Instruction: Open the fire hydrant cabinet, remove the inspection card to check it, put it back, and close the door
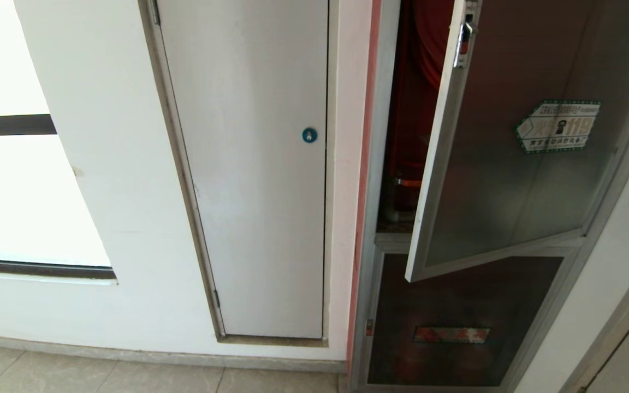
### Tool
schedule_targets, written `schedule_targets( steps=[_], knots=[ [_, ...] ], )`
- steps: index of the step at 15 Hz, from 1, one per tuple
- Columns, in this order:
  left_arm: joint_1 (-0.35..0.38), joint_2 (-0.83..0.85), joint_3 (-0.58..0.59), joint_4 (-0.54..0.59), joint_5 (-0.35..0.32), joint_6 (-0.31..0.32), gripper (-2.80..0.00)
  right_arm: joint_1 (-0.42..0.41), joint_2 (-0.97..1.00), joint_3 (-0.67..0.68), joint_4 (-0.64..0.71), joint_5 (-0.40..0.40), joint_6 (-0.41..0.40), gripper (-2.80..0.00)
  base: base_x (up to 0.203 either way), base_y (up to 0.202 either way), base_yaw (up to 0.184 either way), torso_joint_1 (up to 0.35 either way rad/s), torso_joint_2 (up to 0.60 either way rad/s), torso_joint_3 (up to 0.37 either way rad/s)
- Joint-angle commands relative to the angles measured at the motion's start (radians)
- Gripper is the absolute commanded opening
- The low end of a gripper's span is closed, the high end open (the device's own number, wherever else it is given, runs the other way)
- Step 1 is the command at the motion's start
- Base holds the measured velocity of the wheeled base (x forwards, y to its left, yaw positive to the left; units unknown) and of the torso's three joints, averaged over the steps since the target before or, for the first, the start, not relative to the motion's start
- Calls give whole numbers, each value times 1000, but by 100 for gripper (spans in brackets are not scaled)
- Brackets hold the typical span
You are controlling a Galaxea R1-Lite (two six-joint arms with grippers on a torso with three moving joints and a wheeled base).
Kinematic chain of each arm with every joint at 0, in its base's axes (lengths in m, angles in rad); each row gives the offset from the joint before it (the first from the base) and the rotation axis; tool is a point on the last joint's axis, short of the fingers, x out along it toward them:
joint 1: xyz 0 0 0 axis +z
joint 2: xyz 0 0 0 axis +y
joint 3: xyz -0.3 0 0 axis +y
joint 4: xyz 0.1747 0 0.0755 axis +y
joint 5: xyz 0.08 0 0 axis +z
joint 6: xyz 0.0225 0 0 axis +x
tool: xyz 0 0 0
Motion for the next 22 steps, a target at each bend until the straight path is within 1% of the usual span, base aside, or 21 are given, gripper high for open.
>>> schedule_targets(
  steps=[1, 22],
  knots=[
    [0, 2, 0, 0, 0, 0, -280, 0, 1, 0, 0, 0, 0, -280, 0, 0, 0, 0, 0, 0],
    [0, 2, 0, 0, 0, 0, -280, 0, 1, 0, 0, 0, -5, -280, 0, 0, 0, 0, 0, 0]
  ],
)
